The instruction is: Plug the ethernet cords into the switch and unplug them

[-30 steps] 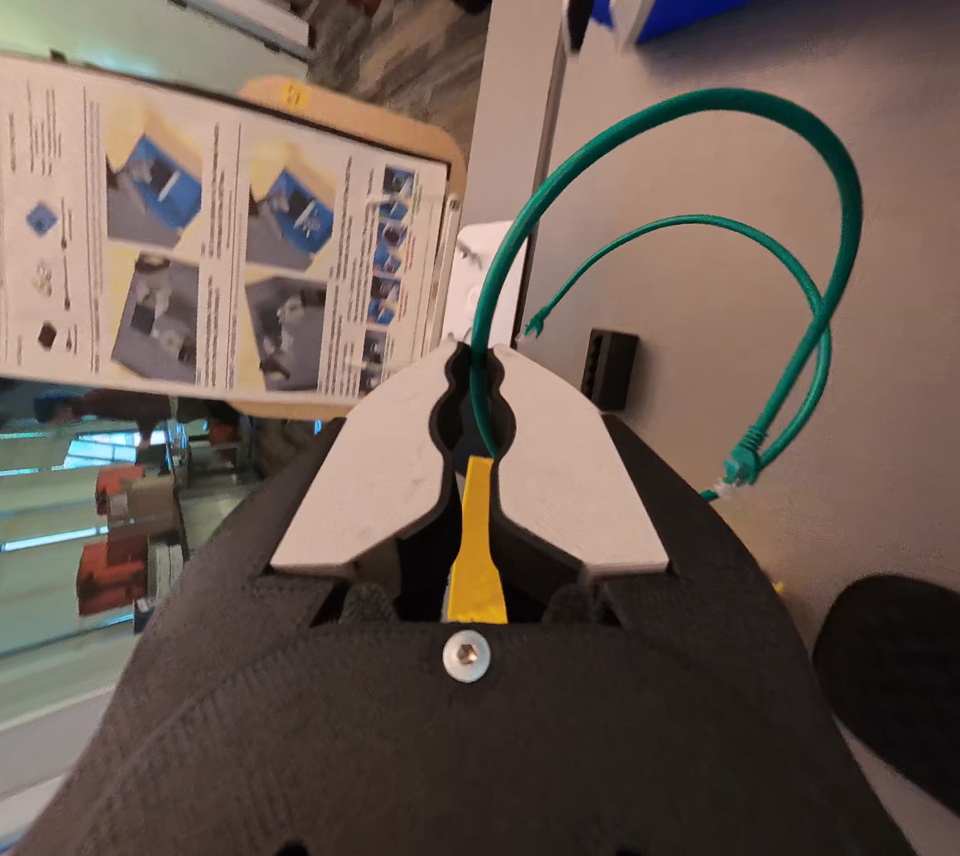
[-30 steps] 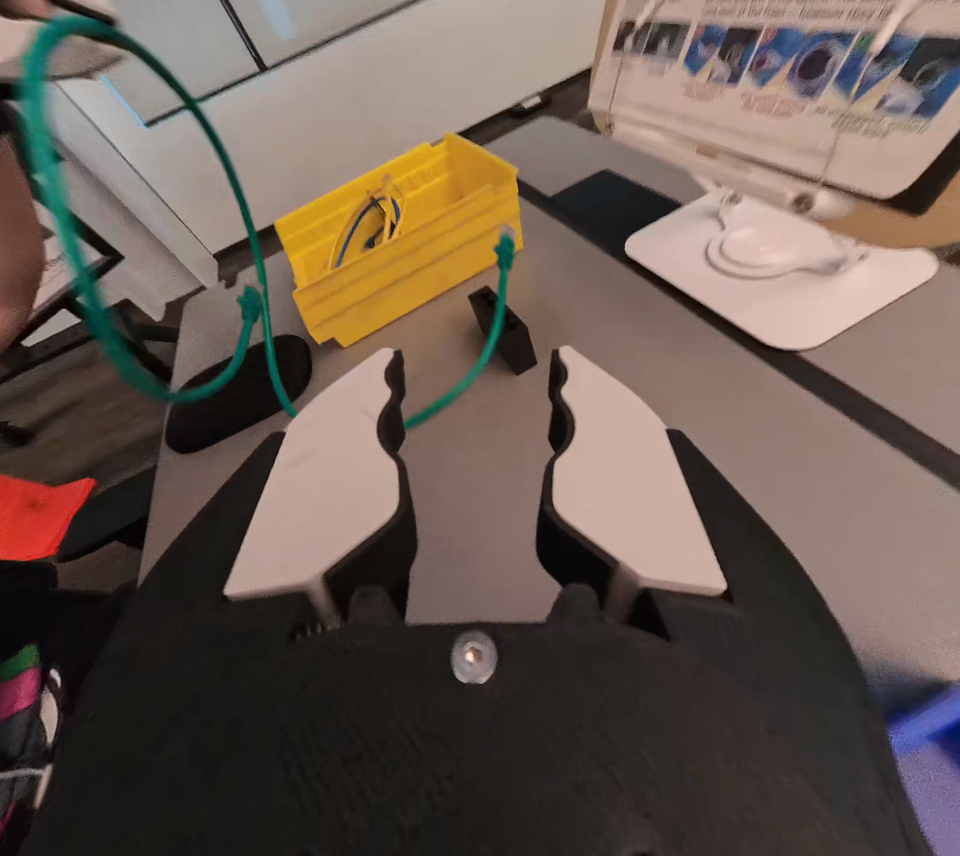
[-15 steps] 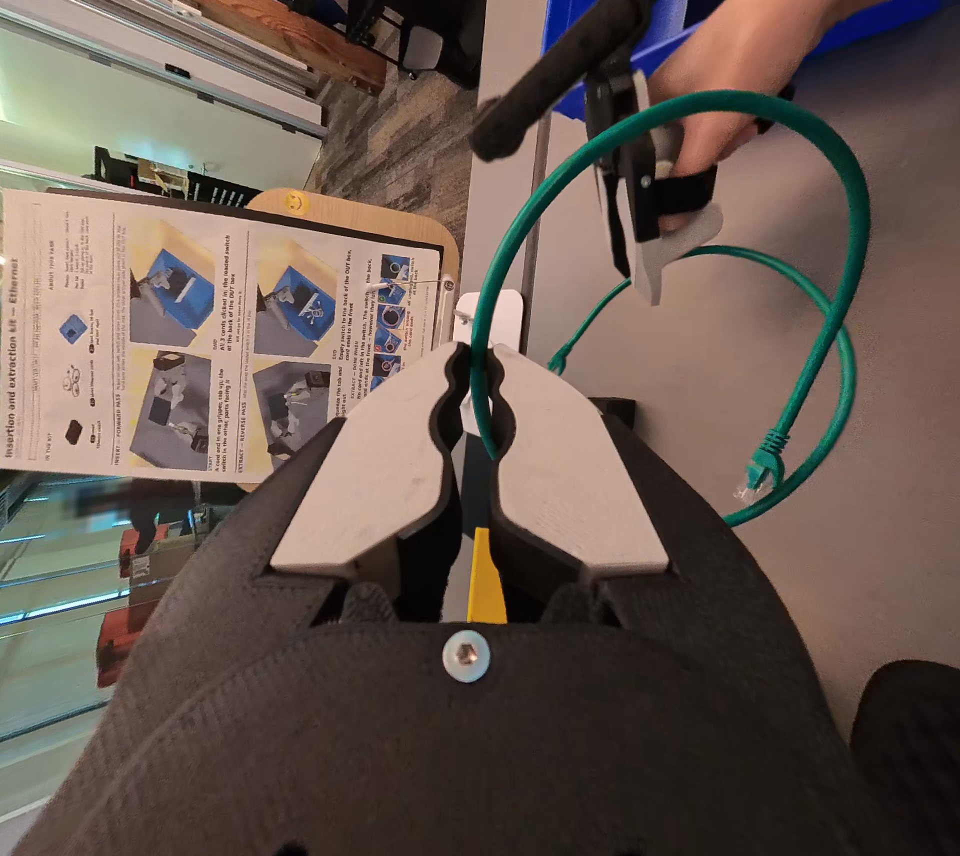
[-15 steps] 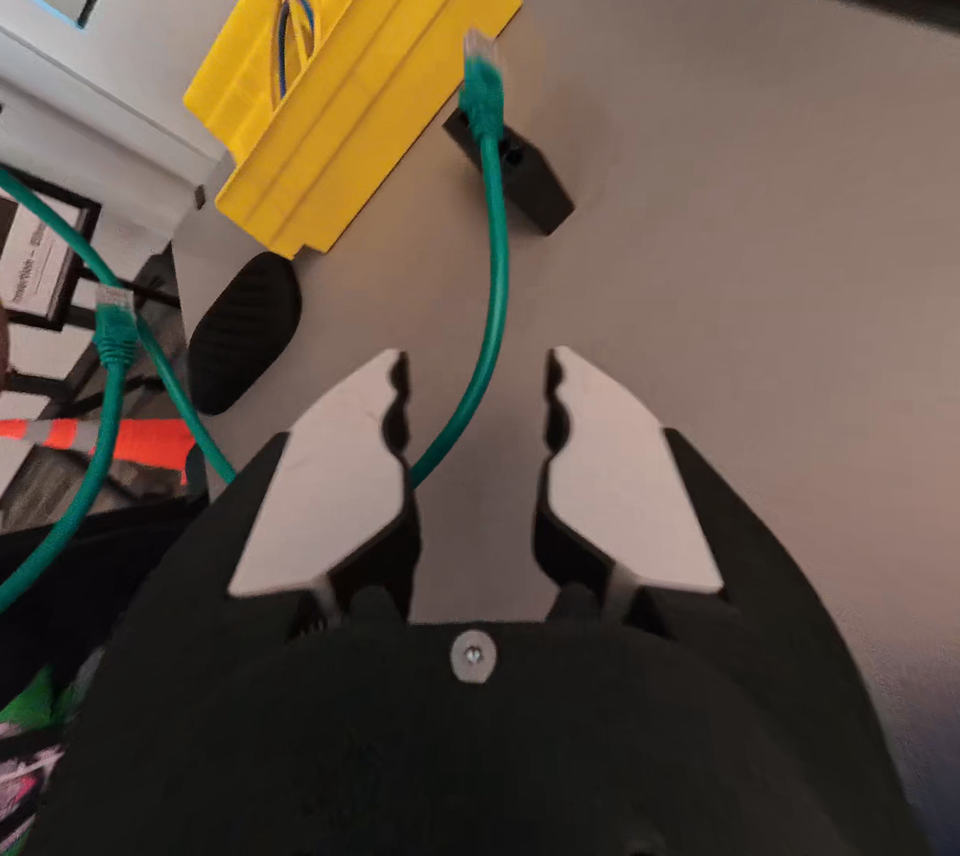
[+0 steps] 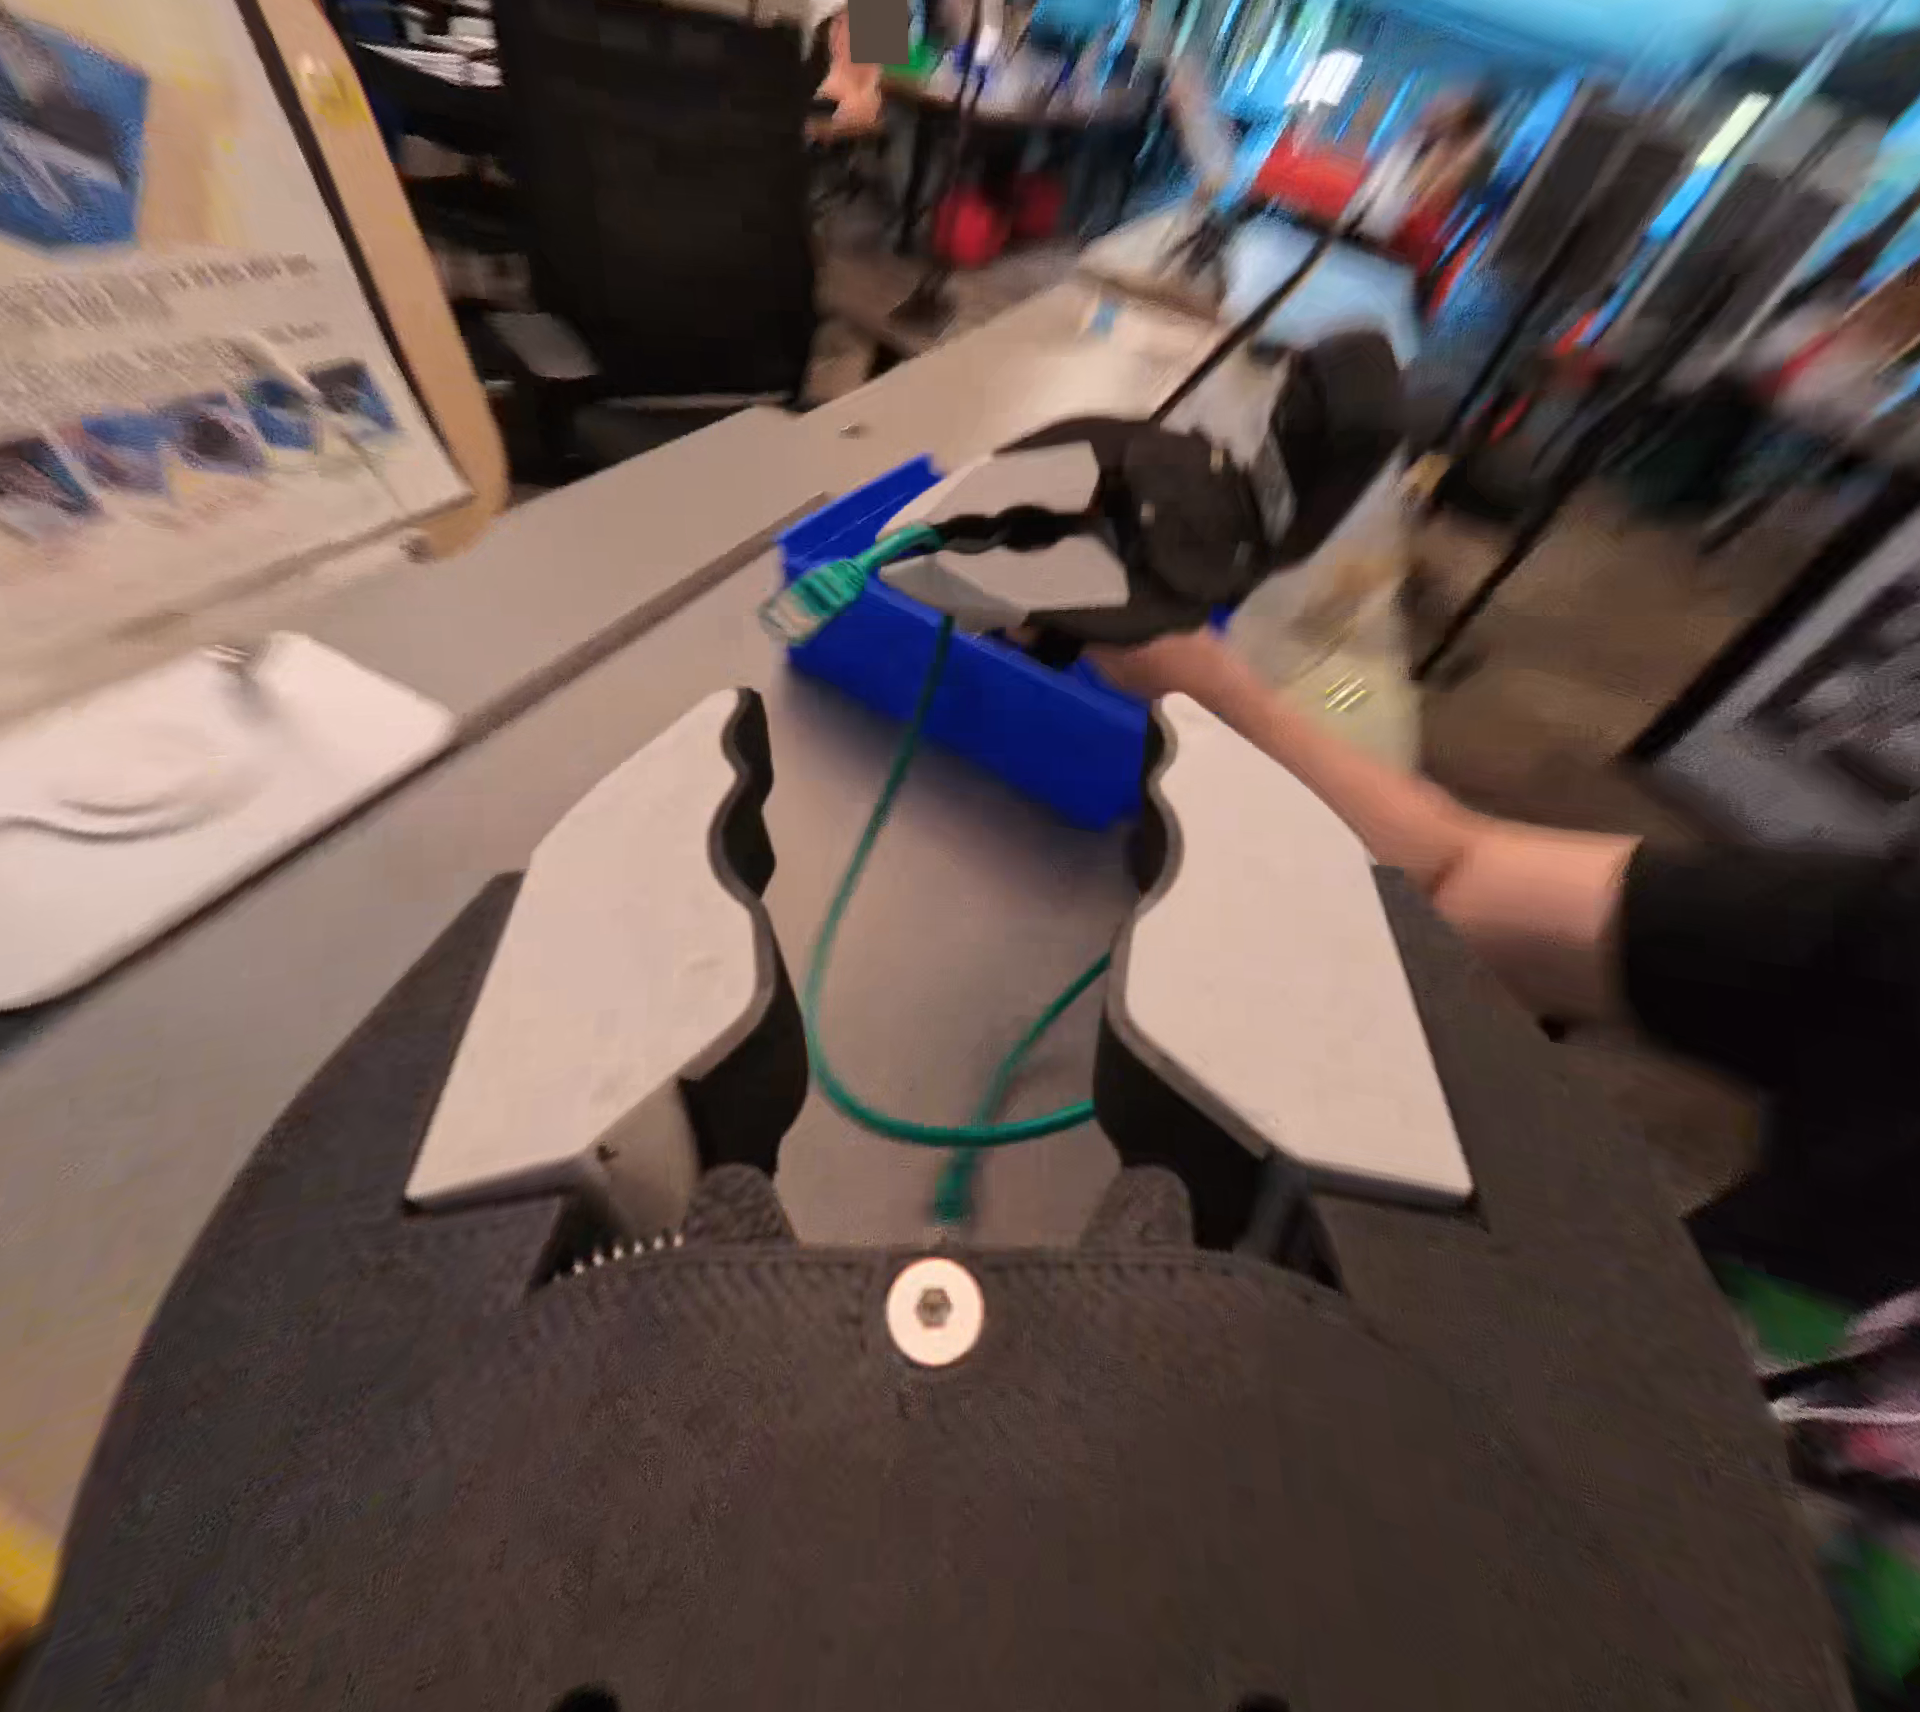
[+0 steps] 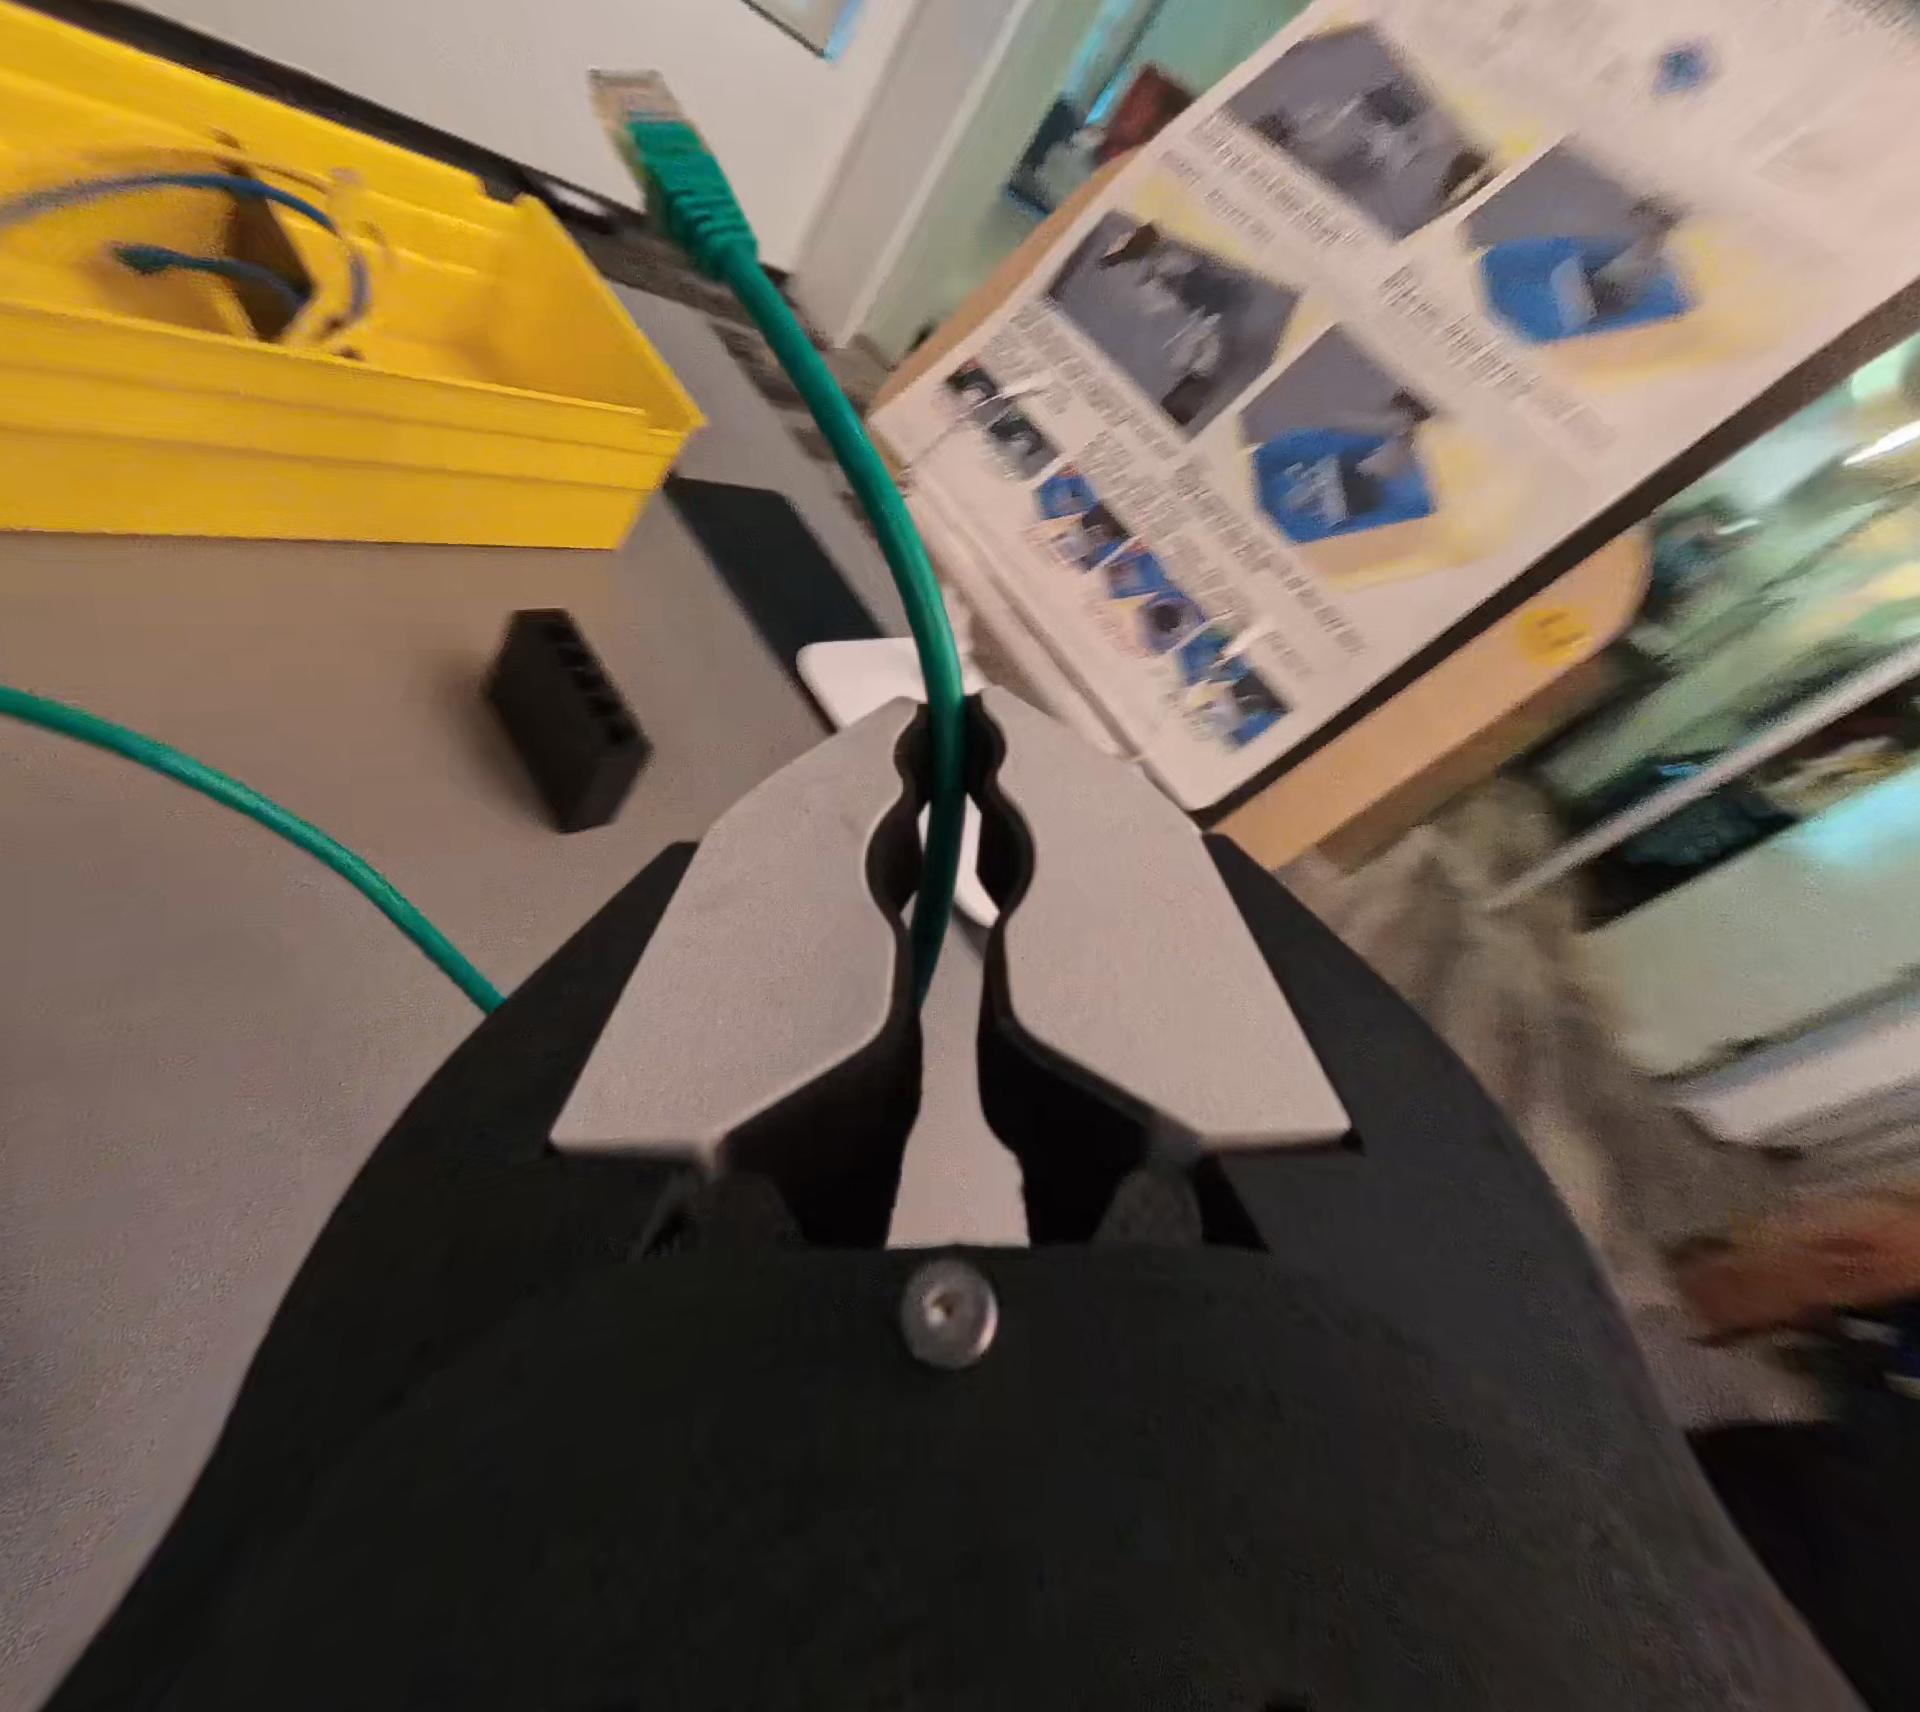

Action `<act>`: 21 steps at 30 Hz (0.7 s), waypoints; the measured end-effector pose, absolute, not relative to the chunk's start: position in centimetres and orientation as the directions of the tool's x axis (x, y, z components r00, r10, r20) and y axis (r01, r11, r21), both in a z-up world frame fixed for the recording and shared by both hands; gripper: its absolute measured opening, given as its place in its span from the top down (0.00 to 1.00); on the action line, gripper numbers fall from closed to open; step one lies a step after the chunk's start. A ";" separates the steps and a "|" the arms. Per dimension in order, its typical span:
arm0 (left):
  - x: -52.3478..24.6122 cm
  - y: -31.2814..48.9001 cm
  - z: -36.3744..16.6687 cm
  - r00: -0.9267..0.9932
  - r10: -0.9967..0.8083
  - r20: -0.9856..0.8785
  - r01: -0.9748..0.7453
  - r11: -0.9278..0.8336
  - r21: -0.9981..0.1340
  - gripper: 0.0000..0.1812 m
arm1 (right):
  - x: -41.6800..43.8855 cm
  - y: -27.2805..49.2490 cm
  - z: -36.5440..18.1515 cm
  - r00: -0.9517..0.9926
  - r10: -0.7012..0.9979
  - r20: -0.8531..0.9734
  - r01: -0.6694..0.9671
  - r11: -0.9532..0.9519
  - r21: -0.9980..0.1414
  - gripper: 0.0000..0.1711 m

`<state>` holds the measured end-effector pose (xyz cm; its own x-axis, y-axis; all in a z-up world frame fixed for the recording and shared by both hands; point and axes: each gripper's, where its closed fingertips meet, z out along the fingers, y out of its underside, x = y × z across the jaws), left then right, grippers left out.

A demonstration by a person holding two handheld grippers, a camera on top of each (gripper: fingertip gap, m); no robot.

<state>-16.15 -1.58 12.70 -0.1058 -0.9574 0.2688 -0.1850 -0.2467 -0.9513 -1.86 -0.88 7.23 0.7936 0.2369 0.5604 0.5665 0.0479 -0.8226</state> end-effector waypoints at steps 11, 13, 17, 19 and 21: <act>-11.3 0.1 8.7 -0.175 -0.842 0.511 -0.214 -0.474 -0.854 0.89 | -3.5 -0.9 7.6 0.637 0.053 0.769 0.759 0.131 -0.638 0.96; -11.2 0.1 8.7 -0.201 -0.865 0.459 -0.204 -0.421 -0.883 0.91 | -3.2 -0.6 7.1 0.636 0.074 0.768 0.759 0.118 -0.640 0.96; -12.0 0.5 8.8 -0.197 -0.908 0.369 -0.175 -0.338 -0.925 0.92 | -3.5 -0.3 7.0 0.779 0.197 0.595 0.594 0.073 -0.801 0.78; -12.9 1.2 9.6 -0.161 -0.941 0.298 -0.128 -0.280 -0.952 0.92 | -5.3 -1.2 7.8 0.846 0.328 0.421 0.430 0.046 -0.901 0.81; -14.0 1.4 10.7 -0.145 -0.968 0.203 -0.086 -0.192 -0.978 0.92 | -9.9 -3.7 7.8 0.768 0.625 0.139 0.212 -0.043 -0.976 0.92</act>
